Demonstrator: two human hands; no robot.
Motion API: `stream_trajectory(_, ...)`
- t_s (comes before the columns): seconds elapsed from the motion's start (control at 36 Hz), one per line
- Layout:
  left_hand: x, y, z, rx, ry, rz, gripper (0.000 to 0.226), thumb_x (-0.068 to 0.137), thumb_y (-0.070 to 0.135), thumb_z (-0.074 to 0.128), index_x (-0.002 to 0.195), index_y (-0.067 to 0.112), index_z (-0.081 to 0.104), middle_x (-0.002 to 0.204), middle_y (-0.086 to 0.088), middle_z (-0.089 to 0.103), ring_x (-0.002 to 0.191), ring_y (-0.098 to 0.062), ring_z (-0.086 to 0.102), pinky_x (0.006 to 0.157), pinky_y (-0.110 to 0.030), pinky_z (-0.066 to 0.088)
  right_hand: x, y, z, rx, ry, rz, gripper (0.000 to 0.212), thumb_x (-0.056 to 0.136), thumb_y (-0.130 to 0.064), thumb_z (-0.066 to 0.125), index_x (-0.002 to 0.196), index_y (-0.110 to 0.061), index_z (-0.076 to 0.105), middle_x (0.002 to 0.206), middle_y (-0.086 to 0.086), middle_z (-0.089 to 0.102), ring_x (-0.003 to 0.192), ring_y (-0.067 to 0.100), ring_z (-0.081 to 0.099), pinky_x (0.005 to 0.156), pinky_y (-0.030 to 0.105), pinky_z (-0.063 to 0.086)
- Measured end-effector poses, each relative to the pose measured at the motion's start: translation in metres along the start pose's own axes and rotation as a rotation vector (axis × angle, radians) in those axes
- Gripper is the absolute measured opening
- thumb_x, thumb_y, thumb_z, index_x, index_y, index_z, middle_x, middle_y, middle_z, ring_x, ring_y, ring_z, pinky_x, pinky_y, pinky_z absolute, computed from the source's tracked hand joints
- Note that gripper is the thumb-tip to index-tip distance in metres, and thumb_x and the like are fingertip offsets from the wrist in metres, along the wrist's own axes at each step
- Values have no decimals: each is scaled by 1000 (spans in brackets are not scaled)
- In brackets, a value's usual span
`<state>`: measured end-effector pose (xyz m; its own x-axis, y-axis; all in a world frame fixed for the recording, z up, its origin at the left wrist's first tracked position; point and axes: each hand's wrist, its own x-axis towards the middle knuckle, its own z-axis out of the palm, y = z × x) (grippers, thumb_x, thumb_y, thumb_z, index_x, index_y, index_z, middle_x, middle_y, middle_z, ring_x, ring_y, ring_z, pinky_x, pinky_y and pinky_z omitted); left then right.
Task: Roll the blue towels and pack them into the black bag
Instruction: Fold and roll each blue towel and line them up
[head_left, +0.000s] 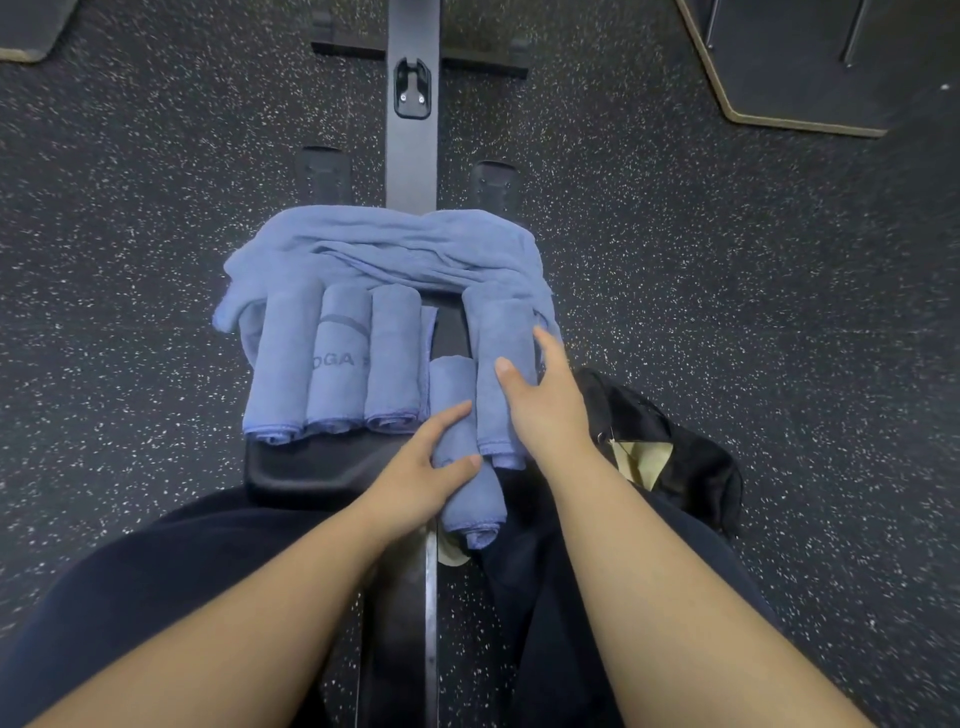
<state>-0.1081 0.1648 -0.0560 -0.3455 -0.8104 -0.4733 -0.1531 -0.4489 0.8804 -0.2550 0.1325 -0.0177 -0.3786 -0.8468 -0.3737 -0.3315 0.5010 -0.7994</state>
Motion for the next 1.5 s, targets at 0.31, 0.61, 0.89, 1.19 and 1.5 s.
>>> stream_trajectory(0.31, -9, 3, -3, 59, 31, 46, 40, 80, 16, 67, 107, 45, 57, 117, 1, 63, 97, -8, 62, 92, -29, 50, 1, 1, 1, 12, 18, -11, 56, 93, -31, 57, 145, -31, 35, 137, -3, 52, 125, 17, 48, 89, 22, 32)
stream_trajectory(0.61, -26, 14, -19, 162, -3, 105, 46, 87, -3, 60, 115, 32, 56, 119, 16, 56, 98, 17, 53, 79, -1, 36, 1, 0, 1, 25, 15, 3, 56, 93, -32, 57, 145, -33, 35, 134, -2, 54, 122, 18, 50, 86, 22, 32)
stream_trajectory(0.89, -30, 20, -13, 87, -6, 60, 45, 88, 0, 60, 114, 37, 57, 115, 15, 59, 93, 13, 57, 76, -5, 42, 2, 0, -1, 53, 8, -10, 54, 93, -28, 58, 143, -30, 39, 117, -11, 51, 109, 7, 48, 87, 20, 32)
stream_trajectory(1.19, -36, 40, -24, 69, 57, 124, 43, 78, 13, 65, 108, 43, 63, 107, 23, 64, 92, 12, 58, 75, -5, 42, -1, -2, -3, 41, -2, -20, 57, 93, -29, 59, 145, -29, 36, 136, -4, 52, 121, 12, 48, 89, 19, 31)
stream_trajectory(1.5, 10, 59, -51, 72, 219, 194, 46, 90, 0, 58, 121, 35, 56, 116, 13, 57, 80, 16, 57, 68, -3, 43, -2, -10, 1, -123, -19, -20, 58, 93, -26, 55, 146, -32, 30, 131, 3, 55, 117, 22, 51, 79, 25, 33)
